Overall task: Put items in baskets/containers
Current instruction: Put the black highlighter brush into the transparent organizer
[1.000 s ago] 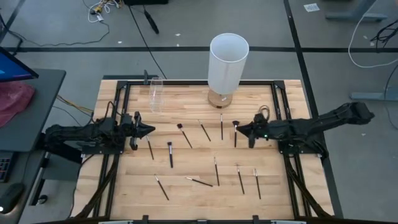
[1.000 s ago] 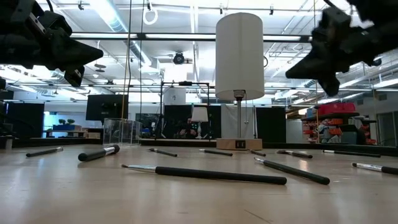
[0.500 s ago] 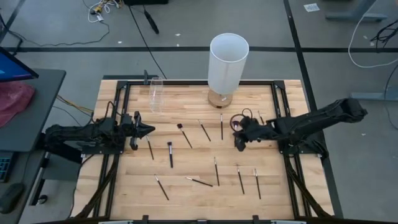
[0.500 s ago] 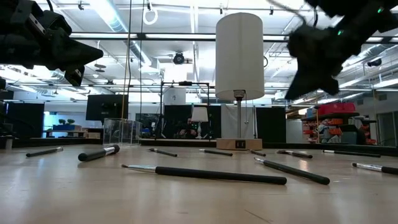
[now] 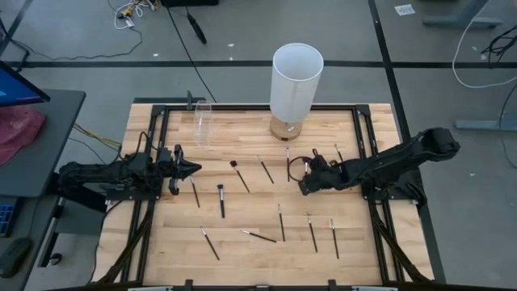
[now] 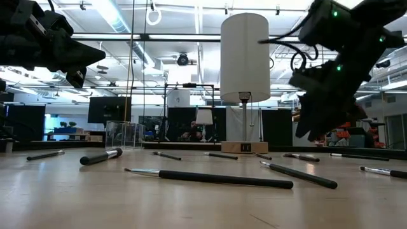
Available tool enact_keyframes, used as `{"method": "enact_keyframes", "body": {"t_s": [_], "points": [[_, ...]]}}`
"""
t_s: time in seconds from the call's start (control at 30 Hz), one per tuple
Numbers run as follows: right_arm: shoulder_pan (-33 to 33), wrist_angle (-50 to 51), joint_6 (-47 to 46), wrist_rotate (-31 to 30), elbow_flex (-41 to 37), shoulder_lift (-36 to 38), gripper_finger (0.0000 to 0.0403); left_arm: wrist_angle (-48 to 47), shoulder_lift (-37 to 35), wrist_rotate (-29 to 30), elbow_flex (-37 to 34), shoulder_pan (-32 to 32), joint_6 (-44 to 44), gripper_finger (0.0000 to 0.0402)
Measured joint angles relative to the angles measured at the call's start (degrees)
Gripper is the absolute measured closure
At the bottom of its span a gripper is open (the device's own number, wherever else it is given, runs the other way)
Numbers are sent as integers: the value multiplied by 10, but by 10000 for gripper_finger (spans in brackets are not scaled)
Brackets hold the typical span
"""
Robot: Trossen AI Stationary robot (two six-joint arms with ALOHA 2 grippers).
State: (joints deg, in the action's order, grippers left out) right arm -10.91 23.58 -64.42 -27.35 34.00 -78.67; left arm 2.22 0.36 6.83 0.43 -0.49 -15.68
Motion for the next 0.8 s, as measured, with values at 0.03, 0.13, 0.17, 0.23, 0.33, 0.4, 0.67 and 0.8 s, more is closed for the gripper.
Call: {"method": "enact_keyframes", "body": {"t_s": [0.03,0.13,0.17,0.23,0.33,0.4,0.67,0.8], "points": [[-2,-2,-7,-14,0,-11,183,0,0,0,0,0,0,388],[-5,-11,-31,-50,0,-41,174,0,0,0,0,0,0,388],[-6,-17,-37,-59,0,-52,173,0,0,0,0,0,0,388],[-10,-34,-41,-73,0,-73,177,0,0,0,0,0,0,388],[-18,-67,-39,-87,0,-107,189,-1,0,0,0,0,0,388],[-23,-84,-39,-91,0,-133,199,-1,0,0,0,0,0,388],[-48,-106,-42,-143,3,-206,244,-1,0,0,0,0,-2,388],[-59,-121,-49,-151,-8,-209,283,-1,0,0,0,0,-2,388]]}}
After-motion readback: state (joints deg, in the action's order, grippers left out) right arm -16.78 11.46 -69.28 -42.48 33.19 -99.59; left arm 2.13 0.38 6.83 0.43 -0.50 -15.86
